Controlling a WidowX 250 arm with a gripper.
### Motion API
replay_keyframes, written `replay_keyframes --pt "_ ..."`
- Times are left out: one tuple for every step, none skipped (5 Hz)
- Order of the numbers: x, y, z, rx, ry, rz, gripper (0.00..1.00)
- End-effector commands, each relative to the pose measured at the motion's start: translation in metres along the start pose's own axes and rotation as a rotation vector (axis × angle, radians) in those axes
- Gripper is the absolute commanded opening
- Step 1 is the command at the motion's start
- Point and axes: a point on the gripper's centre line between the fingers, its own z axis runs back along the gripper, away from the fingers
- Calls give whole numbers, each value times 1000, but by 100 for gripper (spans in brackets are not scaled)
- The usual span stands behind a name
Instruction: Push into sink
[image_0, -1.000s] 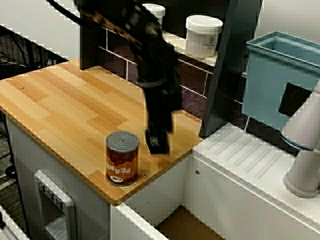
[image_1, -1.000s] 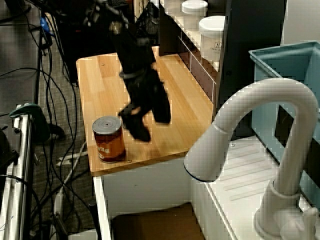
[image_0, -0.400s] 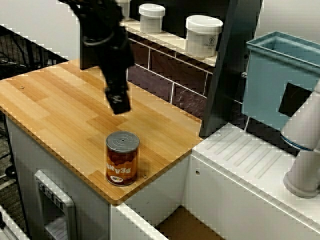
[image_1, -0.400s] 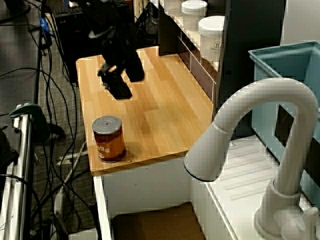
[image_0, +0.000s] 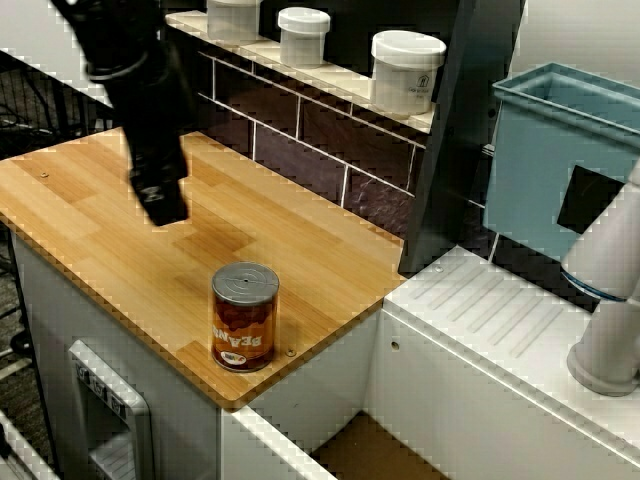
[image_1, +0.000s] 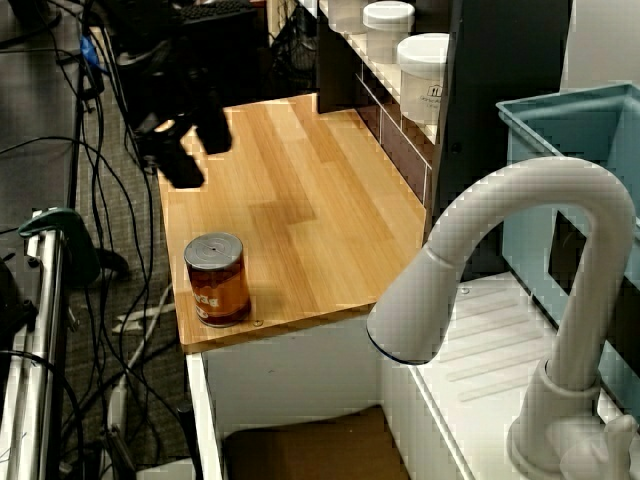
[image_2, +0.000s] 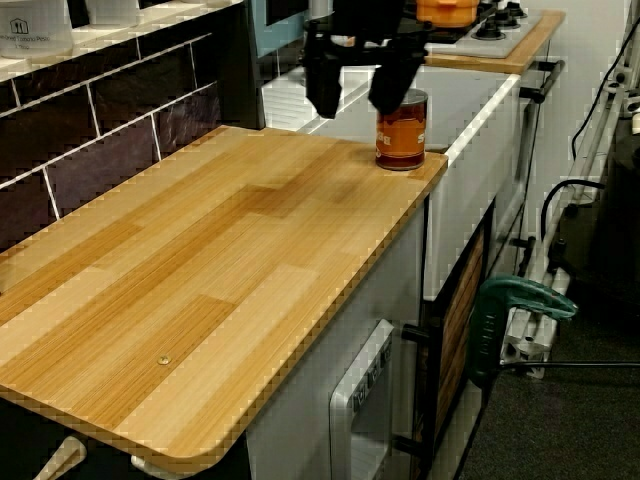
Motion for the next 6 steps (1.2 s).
replay_keyframes --pt "-12 -31 5 -38 43 -177 100" --pt "-11 -56 3 -67 57 -221 100" --pt "-4 -78 -5 -67 67 -275 100" --pt "4 -92 -19 -49 87 -274 100" --pt "11 -96 -32 -39 106 -262 100" --pt "14 -93 -37 -51 113 -241 100"
